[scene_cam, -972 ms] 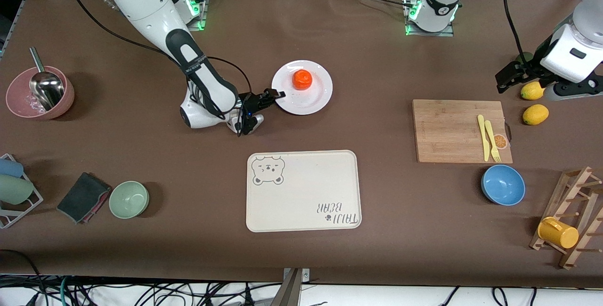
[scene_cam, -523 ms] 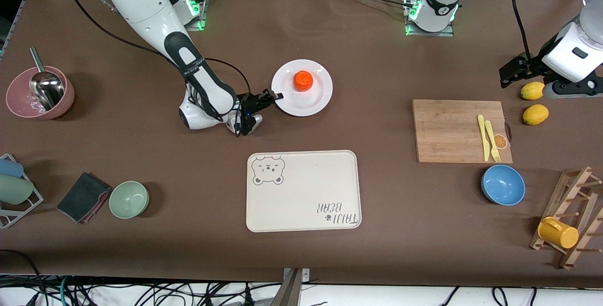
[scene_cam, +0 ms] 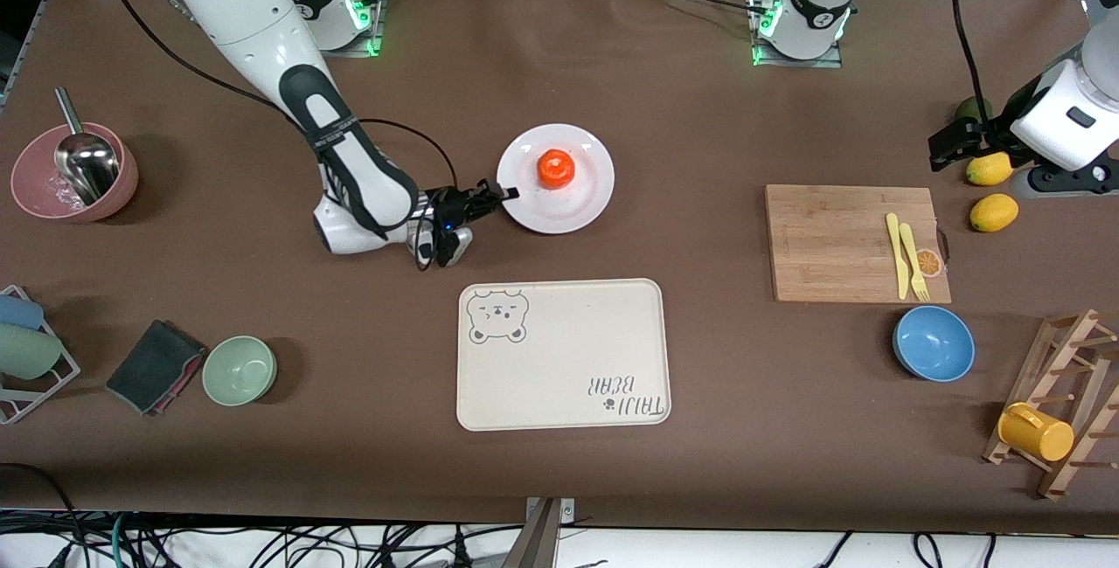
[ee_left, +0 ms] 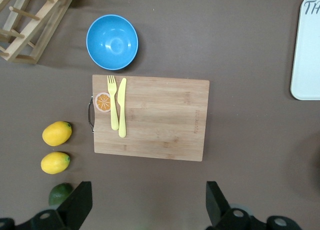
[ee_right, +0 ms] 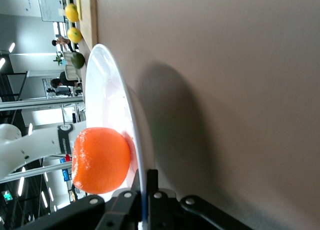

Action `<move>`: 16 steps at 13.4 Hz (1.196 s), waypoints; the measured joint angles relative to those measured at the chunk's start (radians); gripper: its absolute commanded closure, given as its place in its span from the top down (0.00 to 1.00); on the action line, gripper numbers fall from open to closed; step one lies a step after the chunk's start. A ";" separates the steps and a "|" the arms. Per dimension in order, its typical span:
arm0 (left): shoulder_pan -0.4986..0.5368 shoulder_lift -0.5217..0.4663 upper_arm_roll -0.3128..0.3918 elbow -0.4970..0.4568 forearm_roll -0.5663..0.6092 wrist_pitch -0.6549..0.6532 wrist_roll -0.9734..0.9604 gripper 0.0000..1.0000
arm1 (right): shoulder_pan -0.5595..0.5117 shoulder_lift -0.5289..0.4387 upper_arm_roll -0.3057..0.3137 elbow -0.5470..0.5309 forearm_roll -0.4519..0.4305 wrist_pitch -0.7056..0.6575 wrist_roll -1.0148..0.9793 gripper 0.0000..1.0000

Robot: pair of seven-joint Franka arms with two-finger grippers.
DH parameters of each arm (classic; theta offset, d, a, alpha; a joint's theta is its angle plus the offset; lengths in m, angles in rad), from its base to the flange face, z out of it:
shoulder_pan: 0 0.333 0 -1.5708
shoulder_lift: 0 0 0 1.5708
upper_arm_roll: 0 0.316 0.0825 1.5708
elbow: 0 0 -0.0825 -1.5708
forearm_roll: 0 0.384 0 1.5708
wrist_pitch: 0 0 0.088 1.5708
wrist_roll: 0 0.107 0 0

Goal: Place orange and plate with both arms
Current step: 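Lower the plate onto the bear tray and open the right gripper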

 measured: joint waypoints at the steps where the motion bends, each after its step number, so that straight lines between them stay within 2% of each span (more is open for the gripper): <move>1: 0.000 0.002 -0.005 0.004 -0.008 0.000 -0.026 1.00 | -0.014 0.000 -0.001 0.040 -0.024 -0.014 0.044 0.00; 5: 0.001 0.005 -0.010 0.012 -0.016 0.002 -0.046 1.00 | -0.030 0.048 -0.008 0.256 -0.123 -0.025 0.252 0.00; 8: 0.009 0.008 -0.010 0.014 -0.022 0.003 -0.025 1.00 | -0.030 0.187 -0.010 0.468 -0.130 -0.016 0.346 0.00; 11: 0.018 0.013 -0.008 0.014 -0.033 0.007 0.033 1.00 | -0.025 0.314 -0.008 0.646 -0.132 0.048 0.424 0.00; 13: 0.019 0.024 -0.001 0.015 -0.051 0.023 0.039 1.00 | -0.006 0.361 -0.007 0.705 -0.132 0.131 0.471 0.00; 16: 0.000 0.036 0.035 0.015 -0.073 0.070 0.046 1.00 | 0.031 0.391 -0.007 0.735 -0.132 0.212 0.525 0.00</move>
